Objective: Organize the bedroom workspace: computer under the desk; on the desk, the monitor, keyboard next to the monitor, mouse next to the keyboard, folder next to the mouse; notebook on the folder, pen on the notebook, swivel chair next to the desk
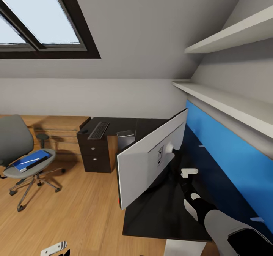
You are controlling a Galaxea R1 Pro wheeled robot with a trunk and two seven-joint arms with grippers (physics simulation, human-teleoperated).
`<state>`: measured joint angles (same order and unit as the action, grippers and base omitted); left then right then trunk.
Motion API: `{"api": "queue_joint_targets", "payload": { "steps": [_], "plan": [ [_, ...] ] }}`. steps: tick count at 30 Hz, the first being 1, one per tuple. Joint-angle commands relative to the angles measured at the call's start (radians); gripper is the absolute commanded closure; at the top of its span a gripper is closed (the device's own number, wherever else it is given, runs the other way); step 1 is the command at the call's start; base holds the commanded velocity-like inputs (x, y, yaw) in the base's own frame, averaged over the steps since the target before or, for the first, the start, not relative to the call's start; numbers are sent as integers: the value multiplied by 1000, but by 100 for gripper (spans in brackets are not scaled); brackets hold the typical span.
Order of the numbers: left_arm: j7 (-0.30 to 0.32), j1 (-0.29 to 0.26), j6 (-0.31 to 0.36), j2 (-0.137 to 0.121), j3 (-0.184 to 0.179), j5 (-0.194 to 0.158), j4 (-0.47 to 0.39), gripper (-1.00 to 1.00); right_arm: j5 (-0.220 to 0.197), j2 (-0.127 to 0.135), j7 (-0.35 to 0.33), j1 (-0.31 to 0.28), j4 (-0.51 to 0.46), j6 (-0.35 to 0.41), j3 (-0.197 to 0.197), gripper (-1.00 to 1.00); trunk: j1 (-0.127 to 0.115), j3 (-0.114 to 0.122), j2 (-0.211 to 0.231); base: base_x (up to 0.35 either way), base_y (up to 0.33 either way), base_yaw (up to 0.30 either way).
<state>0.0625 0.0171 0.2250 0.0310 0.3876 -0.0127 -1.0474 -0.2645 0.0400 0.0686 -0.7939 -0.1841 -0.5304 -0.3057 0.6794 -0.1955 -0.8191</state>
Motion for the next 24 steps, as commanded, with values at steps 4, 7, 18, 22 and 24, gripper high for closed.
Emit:
{"api": "queue_joint_targets", "payload": {
  "steps": [4, 7, 18, 22, 24],
  "plan": [
    [7, 0, 8, 1, 4, -1, -2, -100, -4, 1, 7, -1, 0, -2, -9, -100, 1, -1, -1, 102, 0, 0],
    [7, 0, 8, 1, 4, -1, -1, -100, -4, 1, 7, -1, 0, -2, -9, -100, 1, -1, -1, 34, 0, 0],
    [5, 0, 8, 1, 4, 0, 1, -100, -4, 1, 7, -1, 0, -3, -9, -100, 1, -1, -1, 81, 0, 0],
    [5, 0, 8, 1, 4, 0, 2, -100, -4, 1, 7, -1, 0, -3, -8, -100, 1, -1, -1, 67, 0, 0],
    [5, 0, 8, 1, 4, 0, 3, -100, -4, 1, 7, -1, 0, -3, -8, -100, 1, -1, -1, 214, 0, 0]
  ]
}}
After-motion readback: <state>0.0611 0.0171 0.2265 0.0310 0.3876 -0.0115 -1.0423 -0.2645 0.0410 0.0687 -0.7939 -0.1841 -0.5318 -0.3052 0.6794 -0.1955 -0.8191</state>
